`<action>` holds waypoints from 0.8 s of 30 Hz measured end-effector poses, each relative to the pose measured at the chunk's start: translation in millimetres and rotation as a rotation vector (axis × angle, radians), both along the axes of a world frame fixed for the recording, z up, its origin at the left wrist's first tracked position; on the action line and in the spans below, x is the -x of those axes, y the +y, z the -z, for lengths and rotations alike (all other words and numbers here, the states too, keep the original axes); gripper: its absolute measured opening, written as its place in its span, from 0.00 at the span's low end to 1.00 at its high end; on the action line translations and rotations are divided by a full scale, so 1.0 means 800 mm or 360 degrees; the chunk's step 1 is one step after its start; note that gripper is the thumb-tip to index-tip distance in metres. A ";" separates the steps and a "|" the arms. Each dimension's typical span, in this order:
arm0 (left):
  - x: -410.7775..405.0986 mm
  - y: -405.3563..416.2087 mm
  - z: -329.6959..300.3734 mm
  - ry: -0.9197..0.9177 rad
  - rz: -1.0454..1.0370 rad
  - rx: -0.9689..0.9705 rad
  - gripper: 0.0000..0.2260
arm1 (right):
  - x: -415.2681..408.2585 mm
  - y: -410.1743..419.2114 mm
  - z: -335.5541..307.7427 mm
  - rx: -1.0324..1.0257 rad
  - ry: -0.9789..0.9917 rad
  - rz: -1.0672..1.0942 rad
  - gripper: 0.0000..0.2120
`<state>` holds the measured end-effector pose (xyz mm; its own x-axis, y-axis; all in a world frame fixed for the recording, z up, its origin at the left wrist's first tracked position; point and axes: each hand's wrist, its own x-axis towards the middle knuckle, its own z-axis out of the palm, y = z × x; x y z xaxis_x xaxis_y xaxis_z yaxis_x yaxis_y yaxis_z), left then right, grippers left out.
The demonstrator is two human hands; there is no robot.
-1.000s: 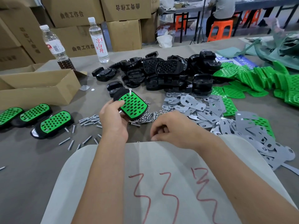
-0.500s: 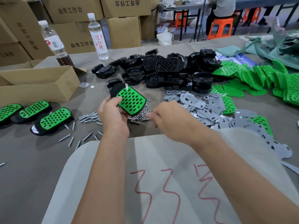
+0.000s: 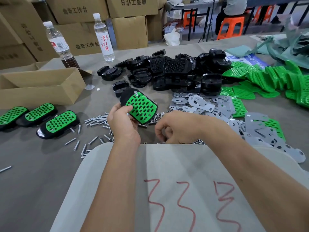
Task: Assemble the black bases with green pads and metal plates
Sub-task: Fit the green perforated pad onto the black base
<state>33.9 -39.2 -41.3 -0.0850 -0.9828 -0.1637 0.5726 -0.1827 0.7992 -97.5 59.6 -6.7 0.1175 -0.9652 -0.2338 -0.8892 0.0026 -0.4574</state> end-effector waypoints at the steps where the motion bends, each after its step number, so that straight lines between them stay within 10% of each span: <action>1: 0.000 0.000 0.000 -0.0012 -0.0004 -0.0001 0.12 | 0.000 0.001 0.001 0.0032 -0.0003 -0.0014 0.09; 13: -0.008 -0.005 0.001 0.0052 -0.0031 0.0019 0.13 | -0.025 -0.003 0.053 0.1374 -0.0113 0.0900 0.08; 24: -0.020 -0.011 0.001 -0.0054 -0.0005 0.0149 0.14 | -0.025 -0.034 0.029 0.1511 0.0056 0.0823 0.08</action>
